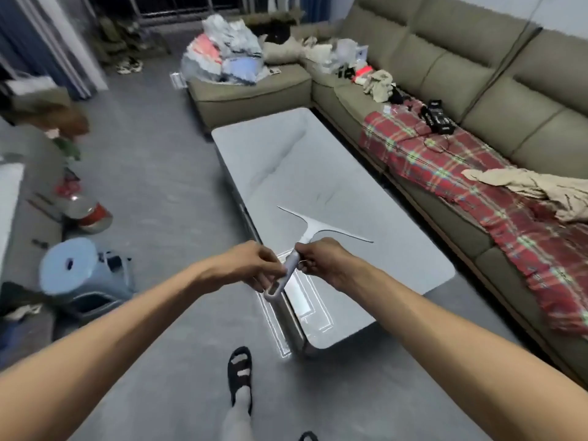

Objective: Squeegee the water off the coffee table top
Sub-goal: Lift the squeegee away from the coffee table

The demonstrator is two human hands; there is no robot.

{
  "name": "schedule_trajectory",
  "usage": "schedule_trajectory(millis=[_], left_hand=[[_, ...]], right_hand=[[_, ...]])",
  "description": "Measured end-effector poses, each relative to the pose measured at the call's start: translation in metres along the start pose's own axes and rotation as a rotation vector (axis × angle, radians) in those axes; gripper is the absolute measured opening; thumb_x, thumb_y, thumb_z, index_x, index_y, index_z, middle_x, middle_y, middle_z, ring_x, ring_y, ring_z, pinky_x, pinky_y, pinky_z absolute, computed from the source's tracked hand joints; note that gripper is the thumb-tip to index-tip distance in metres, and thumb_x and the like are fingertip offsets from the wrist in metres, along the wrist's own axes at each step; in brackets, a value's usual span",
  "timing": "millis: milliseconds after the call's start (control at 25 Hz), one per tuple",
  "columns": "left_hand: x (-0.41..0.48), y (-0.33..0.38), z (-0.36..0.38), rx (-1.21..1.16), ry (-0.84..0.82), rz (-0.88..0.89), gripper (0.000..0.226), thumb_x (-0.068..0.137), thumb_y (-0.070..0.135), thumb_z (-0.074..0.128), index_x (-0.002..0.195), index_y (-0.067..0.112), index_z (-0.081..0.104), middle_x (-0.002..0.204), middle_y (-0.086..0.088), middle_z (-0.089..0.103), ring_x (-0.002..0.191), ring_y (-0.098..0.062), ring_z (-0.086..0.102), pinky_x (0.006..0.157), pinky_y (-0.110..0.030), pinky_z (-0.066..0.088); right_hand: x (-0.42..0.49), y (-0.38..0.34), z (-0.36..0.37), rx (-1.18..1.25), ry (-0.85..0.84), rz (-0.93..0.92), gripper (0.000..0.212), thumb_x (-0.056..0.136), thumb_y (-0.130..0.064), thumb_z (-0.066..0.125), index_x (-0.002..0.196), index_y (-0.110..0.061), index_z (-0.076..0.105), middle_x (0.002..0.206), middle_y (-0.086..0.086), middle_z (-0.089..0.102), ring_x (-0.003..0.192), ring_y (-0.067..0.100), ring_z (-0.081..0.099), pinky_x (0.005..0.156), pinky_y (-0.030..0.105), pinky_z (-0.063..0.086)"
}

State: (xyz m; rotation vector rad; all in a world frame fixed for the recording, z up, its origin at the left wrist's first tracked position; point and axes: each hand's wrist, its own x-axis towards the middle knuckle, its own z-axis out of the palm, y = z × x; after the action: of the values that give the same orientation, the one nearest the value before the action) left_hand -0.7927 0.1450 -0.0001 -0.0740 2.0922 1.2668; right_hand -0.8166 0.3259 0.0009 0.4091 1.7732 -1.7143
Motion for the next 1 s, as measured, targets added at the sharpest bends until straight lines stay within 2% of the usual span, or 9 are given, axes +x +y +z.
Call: schedule_trajectory(millis=[80,120,200,280,440,640,720,840,1000], left_hand=[[-0.051,-0.024,-0.003,-0.041,0.101,-0.03,0.025,0.076,0.025,0.074,0.088,0.003,0.07,0.065,-0.003,0.066,0.054,-0.009,0.062,0.058,-0.023,0.055],[-0.081,-0.04,-0.007,-0.06,0.163,-0.052,0.021,0.079,0.019,0.073,0.089,0.001,0.069,0.067,-0.005,0.064,0.052,-0.008,0.06,0.056,-0.021,0.054],[-0.139,-0.077,-0.012,-0.083,0.277,-0.106,0.014,0.082,0.012,0.071,0.089,0.0,0.069,0.071,-0.009,0.062,0.05,-0.006,0.059,0.054,-0.019,0.054],[-0.198,-0.121,-0.015,-0.123,0.363,-0.165,0.009,0.082,0.01,0.07,0.087,0.002,0.067,0.073,-0.01,0.061,0.055,-0.01,0.059,0.056,-0.019,0.055],[-0.317,-0.221,-0.003,-0.228,0.488,-0.297,0.007,0.08,0.006,0.069,0.086,0.002,0.067,0.073,-0.01,0.062,0.059,-0.014,0.06,0.056,-0.02,0.054],[-0.476,-0.382,0.05,-0.248,0.574,-0.485,0.004,0.073,0.009,0.07,0.075,0.006,0.067,0.066,-0.008,0.061,0.06,-0.017,0.055,0.058,-0.025,0.048],[-0.52,-0.438,0.075,-0.263,0.585,-0.53,0.011,0.071,0.012,0.071,0.063,0.012,0.063,0.06,-0.003,0.057,0.053,-0.012,0.05,0.053,-0.019,0.043],[-0.578,-0.531,0.121,-0.25,0.607,-0.587,0.014,0.073,0.02,0.075,0.066,0.016,0.063,0.058,0.002,0.056,0.045,-0.003,0.047,0.044,-0.012,0.037],[-0.622,-0.645,0.193,-0.254,0.57,-0.688,0.019,0.076,0.028,0.074,0.067,0.017,0.062,0.055,0.005,0.05,0.05,-0.01,0.043,0.046,-0.025,0.028]], right_hand=[[-0.018,0.005,0.046,-0.07,-0.065,-0.023,0.012,0.093,0.0,0.051,0.081,-0.001,0.051,0.049,0.005,0.047,0.045,0.014,0.044,0.046,0.02,0.041],[-0.027,0.01,0.076,-0.116,-0.124,-0.04,0.014,0.093,0.001,0.05,0.079,-0.001,0.051,0.049,0.006,0.045,0.041,0.011,0.043,0.043,0.019,0.04],[-0.045,0.028,0.138,-0.192,-0.237,-0.078,0.011,0.092,0.006,0.047,0.083,-0.002,0.047,0.06,0.005,0.04,0.036,0.007,0.041,0.038,0.017,0.038],[-0.064,0.051,0.202,-0.254,-0.332,-0.075,0.013,0.091,0.007,0.047,0.085,-0.004,0.044,0.065,0.006,0.037,0.042,0.01,0.04,0.039,0.018,0.038],[-0.117,0.118,0.324,-0.422,-0.524,-0.045,0.009,0.089,0.005,0.051,0.089,-0.005,0.05,0.068,0.01,0.046,0.052,0.015,0.044,0.046,0.02,0.046],[-0.212,0.255,0.47,-0.575,-0.732,-0.01,0.011,0.083,0.01,0.055,0.085,0.0,0.057,0.07,0.013,0.054,0.056,0.017,0.049,0.05,0.022,0.046],[-0.238,0.313,0.511,-0.624,-0.761,0.017,0.013,0.08,0.013,0.056,0.081,0.0,0.057,0.071,0.015,0.054,0.057,0.019,0.049,0.052,0.025,0.045],[-0.274,0.414,0.569,-0.691,-0.777,0.108,0.014,0.079,0.012,0.06,0.078,-0.001,0.055,0.073,0.015,0.053,0.058,0.02,0.052,0.054,0.026,0.048],[-0.299,0.545,0.612,-0.838,-0.786,0.18,0.021,0.08,0.001,0.07,0.071,-0.007,0.052,0.067,0.008,0.053,0.055,0.021,0.054,0.051,0.028,0.047]])
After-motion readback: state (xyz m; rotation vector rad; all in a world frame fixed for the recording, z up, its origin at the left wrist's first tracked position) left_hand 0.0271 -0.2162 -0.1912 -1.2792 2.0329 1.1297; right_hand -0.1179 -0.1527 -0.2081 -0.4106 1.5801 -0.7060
